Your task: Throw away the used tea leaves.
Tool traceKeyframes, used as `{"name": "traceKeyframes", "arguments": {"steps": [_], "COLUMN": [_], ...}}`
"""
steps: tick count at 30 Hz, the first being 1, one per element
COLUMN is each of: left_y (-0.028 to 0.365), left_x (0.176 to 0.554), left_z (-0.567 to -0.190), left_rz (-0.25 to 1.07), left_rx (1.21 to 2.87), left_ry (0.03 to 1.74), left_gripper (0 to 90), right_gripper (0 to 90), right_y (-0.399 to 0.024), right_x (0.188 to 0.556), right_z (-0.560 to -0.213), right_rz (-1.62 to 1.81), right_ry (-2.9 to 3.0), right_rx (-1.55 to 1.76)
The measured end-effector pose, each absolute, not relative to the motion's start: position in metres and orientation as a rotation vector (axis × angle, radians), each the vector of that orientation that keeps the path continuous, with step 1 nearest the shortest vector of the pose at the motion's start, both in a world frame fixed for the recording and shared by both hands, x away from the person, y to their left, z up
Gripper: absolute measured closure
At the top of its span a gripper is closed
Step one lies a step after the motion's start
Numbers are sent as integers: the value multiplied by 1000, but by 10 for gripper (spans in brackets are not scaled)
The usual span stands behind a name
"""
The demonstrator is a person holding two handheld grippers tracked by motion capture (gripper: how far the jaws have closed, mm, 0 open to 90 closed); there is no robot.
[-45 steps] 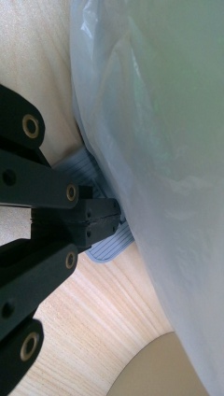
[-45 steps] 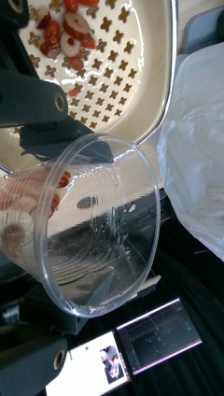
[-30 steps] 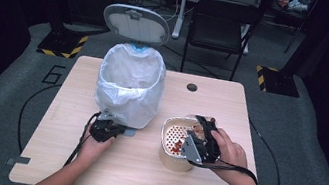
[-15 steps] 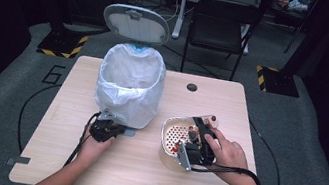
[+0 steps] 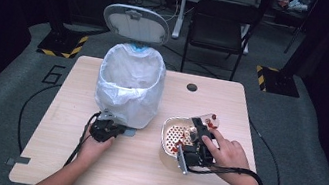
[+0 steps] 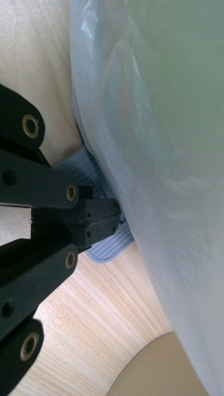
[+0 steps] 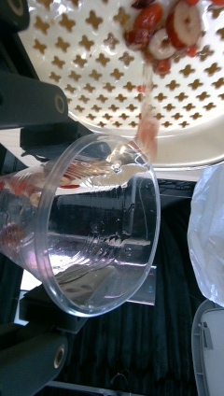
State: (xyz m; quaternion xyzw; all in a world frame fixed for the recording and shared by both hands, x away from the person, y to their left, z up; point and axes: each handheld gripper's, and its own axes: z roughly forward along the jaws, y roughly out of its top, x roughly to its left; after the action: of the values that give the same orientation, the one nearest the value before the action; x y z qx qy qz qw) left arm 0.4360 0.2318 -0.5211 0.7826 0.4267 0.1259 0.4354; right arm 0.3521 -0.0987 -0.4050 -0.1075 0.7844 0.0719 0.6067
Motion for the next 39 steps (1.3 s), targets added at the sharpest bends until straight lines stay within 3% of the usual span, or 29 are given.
{"name": "traceKeyframes", "arguments": {"steps": [39], "left_y": [231], "left_x": [435], "left_z": [-521], "left_rz": [302], "left_rx": [1934], "left_ry": [1083], "left_gripper": [900], "right_gripper": [389], "right_y": [-92], "right_x": [354], "right_z": [-400], "right_rz": [-198], "right_ry": [1668], "right_rx": [-648]}}
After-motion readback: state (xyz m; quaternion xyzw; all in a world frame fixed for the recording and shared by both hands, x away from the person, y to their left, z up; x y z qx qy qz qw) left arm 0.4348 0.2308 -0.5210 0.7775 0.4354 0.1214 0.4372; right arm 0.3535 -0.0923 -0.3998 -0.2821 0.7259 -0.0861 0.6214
